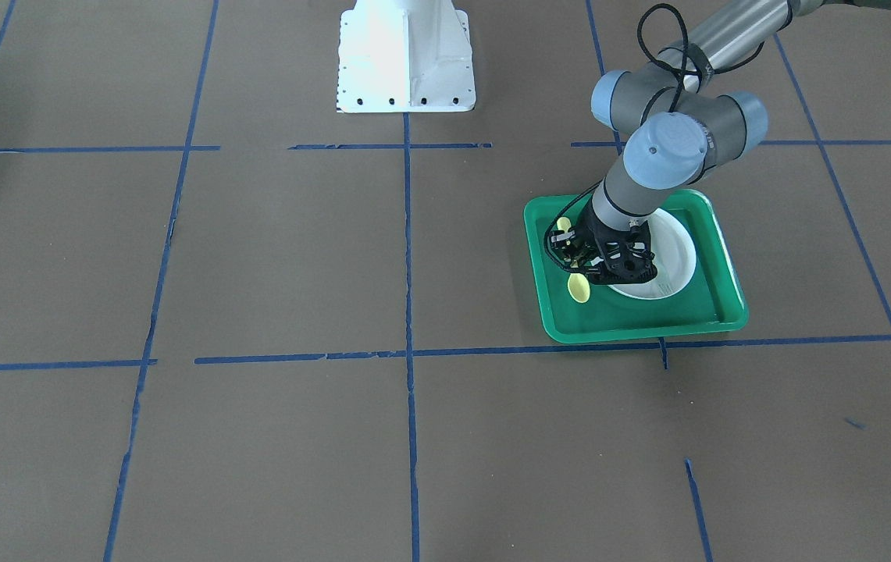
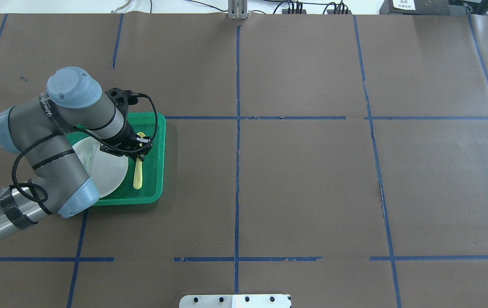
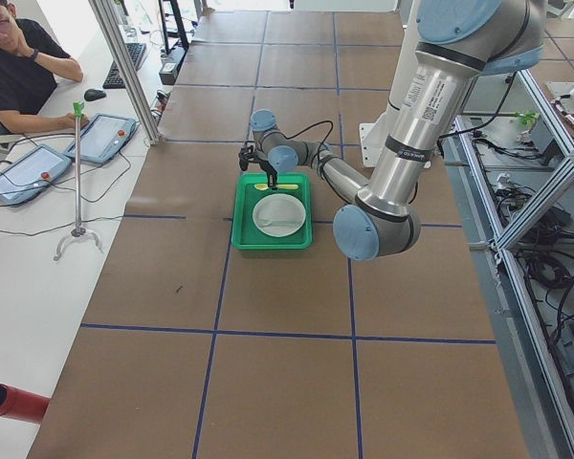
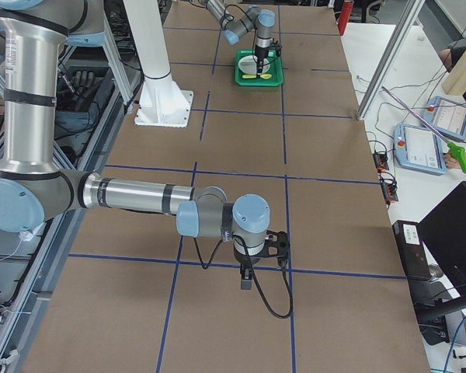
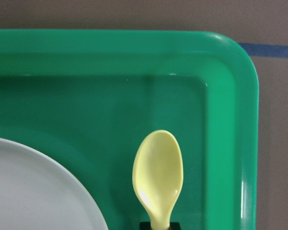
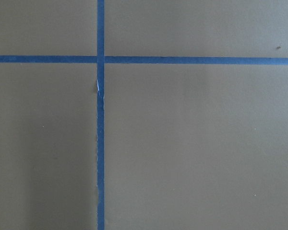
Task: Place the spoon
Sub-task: 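Carry the spoon off the plate and lower it onto the tray beside it, then open the left gripper to release the spoon on the tray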
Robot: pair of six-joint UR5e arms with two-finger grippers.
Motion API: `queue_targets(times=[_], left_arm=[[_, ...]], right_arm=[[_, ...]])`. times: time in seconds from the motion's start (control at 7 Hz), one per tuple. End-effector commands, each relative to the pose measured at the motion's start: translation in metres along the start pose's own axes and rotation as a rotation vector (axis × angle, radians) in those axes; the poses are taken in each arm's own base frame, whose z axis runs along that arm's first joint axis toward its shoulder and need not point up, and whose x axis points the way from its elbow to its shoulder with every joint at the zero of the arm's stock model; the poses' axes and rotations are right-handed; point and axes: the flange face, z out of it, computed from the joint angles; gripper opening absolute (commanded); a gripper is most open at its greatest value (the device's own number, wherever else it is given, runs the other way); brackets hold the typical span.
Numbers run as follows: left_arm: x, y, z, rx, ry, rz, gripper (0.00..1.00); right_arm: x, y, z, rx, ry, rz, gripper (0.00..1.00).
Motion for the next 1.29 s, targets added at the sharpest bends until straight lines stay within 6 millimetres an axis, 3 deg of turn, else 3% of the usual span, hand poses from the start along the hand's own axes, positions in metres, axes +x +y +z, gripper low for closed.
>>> queue_targets(times=[0.0,0.29,0.43,0.57,0.71,0.86,1.0,1.14], left_arm=[[0.002,0.002,0.000,0.001,0.010,0.009,0.42],[0.003,0.004,-0.004,0.007,0.025,0.019,0.63],[0.007,0.006,-0.024,0.025,0.045,0.026,0.63],[0.004,-0.002,-0.060,0.058,0.053,0.012,0.68],[0.004,-0.001,-0.100,0.077,0.054,0.008,1.00],[0.003,0.005,-0.148,0.119,0.067,0.025,1.00],[-0.033,-0.018,-0.234,0.239,0.069,-0.028,1.00],[-0.057,-0.014,-0.293,0.306,0.048,0.012,1.00]], right_arm=[[0.000,0.000,0.000,0.000,0.000,0.000,1.00],[0.000,0.000,0.000,0.000,0.000,0.000,1.00],[0.000,0.000,0.000,0.000,0.000,0.000,1.00],[0.000,0.000,0.000,0.000,0.000,0.000,1.00],[0.000,0.000,0.000,0.000,0.000,0.000,1.00],[0.000,0.000,0.000,0.000,0.000,0.000,1.00],[0.000,0.000,0.000,0.000,0.000,-0.001,1.00],[0.000,0.000,0.000,0.000,0.000,0.000,1.00]])
